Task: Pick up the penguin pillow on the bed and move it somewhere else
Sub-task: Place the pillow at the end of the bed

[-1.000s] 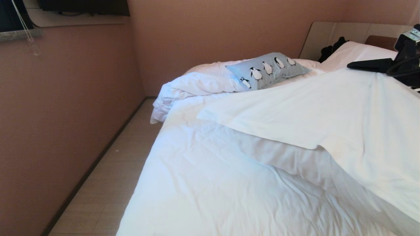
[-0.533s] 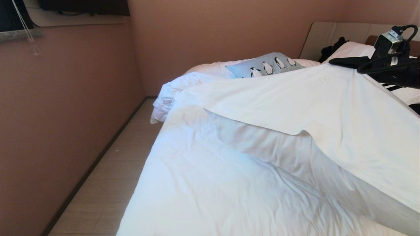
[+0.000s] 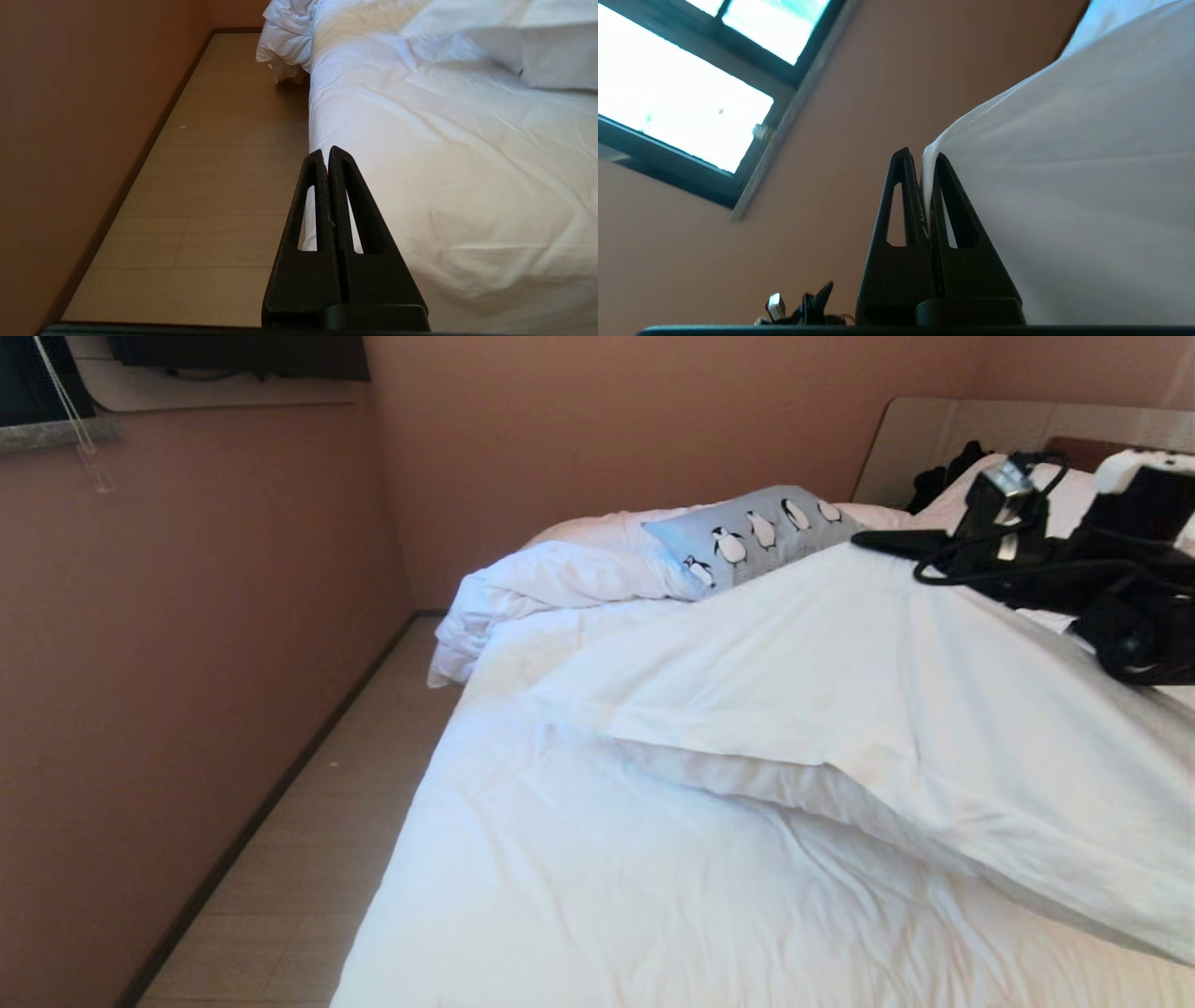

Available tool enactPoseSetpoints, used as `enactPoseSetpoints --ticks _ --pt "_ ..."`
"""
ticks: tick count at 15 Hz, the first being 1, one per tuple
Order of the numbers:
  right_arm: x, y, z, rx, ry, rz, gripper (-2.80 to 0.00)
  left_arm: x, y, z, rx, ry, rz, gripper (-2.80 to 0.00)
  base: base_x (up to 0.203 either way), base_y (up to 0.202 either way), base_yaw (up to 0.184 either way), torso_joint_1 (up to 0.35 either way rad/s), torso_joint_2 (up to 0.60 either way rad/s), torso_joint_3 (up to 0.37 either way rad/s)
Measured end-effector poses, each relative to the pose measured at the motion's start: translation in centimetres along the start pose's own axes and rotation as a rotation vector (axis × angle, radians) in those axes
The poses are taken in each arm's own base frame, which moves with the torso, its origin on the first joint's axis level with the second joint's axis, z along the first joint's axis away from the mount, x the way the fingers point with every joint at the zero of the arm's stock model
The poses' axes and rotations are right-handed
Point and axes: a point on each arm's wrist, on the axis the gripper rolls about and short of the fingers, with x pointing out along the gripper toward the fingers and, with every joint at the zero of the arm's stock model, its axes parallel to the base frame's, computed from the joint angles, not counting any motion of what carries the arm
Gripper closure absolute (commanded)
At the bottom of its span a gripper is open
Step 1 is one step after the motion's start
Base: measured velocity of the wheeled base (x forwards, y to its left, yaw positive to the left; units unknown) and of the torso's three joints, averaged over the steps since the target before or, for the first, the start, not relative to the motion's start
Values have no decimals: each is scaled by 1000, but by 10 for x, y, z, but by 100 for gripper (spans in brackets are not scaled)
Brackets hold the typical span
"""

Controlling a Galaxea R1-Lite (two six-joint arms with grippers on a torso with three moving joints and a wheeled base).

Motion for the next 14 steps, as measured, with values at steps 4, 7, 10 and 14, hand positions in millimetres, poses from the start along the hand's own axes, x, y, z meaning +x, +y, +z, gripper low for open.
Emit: enactPoseSetpoints --ticks 4,7,10,14 --pt "23 -43 -21 7 55 -3 0 0 0 0 0 0 0 0 0 0 0 0 0 0" --pt "30 -55 -27 -57 72 -5 0 0 0 0 0 0 0 0 0 0 0 0 0 0" --pt "40 -60 -35 -102 85 -1 0 0 0 0 0 0 0 0 0 0 0 0 0 0" --pt "56 -64 -45 -110 93 -4 0 0 0 0 0 0 0 0 0 0 0 0 0 0"
